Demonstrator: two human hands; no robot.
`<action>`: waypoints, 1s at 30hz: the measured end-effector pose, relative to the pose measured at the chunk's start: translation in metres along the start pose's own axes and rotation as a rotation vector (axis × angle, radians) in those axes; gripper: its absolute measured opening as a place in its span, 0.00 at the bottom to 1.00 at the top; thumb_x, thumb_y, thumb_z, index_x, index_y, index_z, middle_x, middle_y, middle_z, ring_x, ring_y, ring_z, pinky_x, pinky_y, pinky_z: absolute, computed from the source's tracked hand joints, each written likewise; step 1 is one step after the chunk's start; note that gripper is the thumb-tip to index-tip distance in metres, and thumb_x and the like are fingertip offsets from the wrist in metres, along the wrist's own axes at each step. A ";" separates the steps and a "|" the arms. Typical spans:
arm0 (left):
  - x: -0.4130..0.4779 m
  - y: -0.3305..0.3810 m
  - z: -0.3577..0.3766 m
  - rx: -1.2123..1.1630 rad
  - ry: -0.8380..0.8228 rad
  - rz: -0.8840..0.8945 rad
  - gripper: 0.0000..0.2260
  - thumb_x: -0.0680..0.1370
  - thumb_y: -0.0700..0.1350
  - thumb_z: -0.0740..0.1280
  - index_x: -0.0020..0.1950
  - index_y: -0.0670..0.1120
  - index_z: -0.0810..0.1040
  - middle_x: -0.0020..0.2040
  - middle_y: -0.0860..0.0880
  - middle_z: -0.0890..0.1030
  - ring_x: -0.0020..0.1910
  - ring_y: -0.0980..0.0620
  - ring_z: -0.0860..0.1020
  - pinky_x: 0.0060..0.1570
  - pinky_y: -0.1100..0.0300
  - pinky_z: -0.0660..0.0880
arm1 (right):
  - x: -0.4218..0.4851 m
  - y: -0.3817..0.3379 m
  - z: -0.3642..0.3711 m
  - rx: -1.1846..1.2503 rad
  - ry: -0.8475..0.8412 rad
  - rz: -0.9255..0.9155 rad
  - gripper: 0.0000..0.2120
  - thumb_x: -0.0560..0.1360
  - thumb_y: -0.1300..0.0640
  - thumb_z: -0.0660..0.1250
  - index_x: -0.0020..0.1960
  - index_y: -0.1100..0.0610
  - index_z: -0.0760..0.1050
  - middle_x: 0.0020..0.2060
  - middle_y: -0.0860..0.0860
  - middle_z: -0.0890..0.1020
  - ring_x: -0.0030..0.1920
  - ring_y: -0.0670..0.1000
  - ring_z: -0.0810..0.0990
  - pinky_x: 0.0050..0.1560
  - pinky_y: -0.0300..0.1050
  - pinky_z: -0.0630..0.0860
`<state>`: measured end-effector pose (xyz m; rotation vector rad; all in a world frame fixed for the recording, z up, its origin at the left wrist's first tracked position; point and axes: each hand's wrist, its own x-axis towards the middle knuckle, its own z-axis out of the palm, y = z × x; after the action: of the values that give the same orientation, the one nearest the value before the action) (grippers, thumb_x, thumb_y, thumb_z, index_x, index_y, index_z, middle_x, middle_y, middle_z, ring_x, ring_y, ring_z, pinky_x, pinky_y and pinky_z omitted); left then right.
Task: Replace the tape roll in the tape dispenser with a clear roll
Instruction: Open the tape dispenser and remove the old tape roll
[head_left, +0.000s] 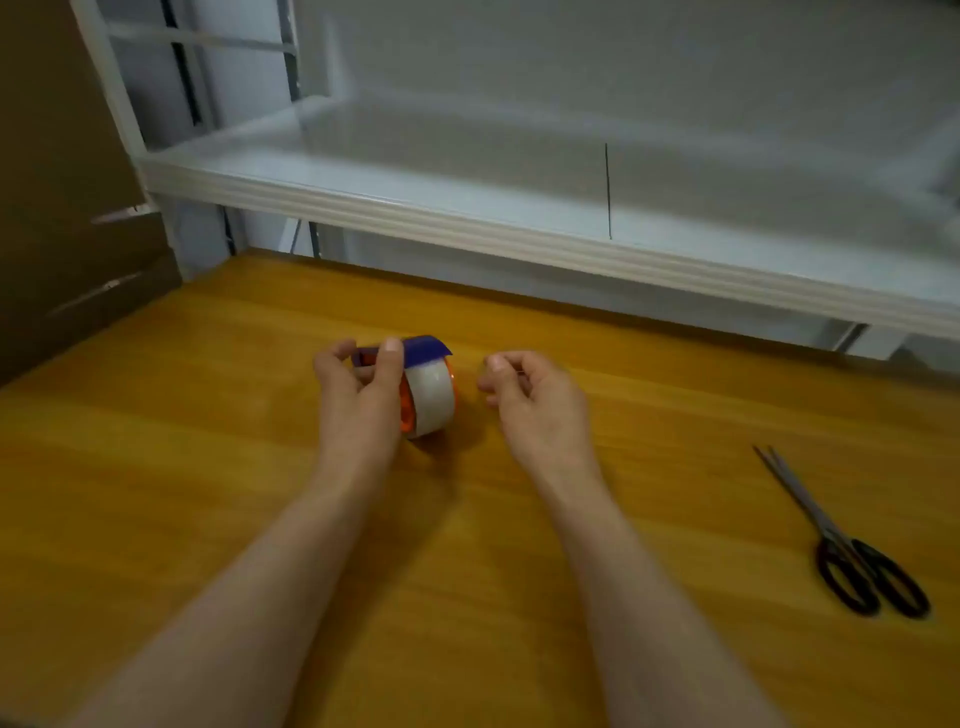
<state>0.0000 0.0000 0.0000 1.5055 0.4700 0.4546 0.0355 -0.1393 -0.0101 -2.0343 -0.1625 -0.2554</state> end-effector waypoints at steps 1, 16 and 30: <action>-0.001 0.002 0.000 -0.001 -0.012 -0.001 0.25 0.81 0.56 0.63 0.75 0.51 0.60 0.50 0.56 0.73 0.56 0.50 0.76 0.40 0.63 0.72 | -0.001 -0.001 0.000 -0.014 0.000 0.005 0.11 0.84 0.46 0.61 0.59 0.48 0.80 0.50 0.44 0.85 0.52 0.45 0.83 0.53 0.46 0.82; -0.011 -0.002 -0.002 -0.207 -0.313 0.173 0.30 0.79 0.35 0.68 0.76 0.53 0.60 0.49 0.46 0.85 0.51 0.53 0.85 0.51 0.60 0.78 | -0.016 -0.006 -0.011 0.220 -0.127 -0.060 0.15 0.82 0.43 0.62 0.57 0.51 0.81 0.49 0.46 0.85 0.49 0.43 0.82 0.47 0.43 0.79; -0.028 -0.011 0.009 0.083 -0.434 0.506 0.36 0.77 0.41 0.72 0.78 0.55 0.56 0.49 0.52 0.84 0.53 0.54 0.81 0.61 0.52 0.76 | -0.025 0.005 -0.032 0.540 -0.125 0.012 0.08 0.83 0.61 0.63 0.59 0.54 0.78 0.54 0.51 0.87 0.56 0.52 0.86 0.60 0.57 0.82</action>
<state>-0.0184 -0.0234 -0.0102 1.7456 -0.2435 0.4830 0.0088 -0.1700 -0.0063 -1.5126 -0.2656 -0.0636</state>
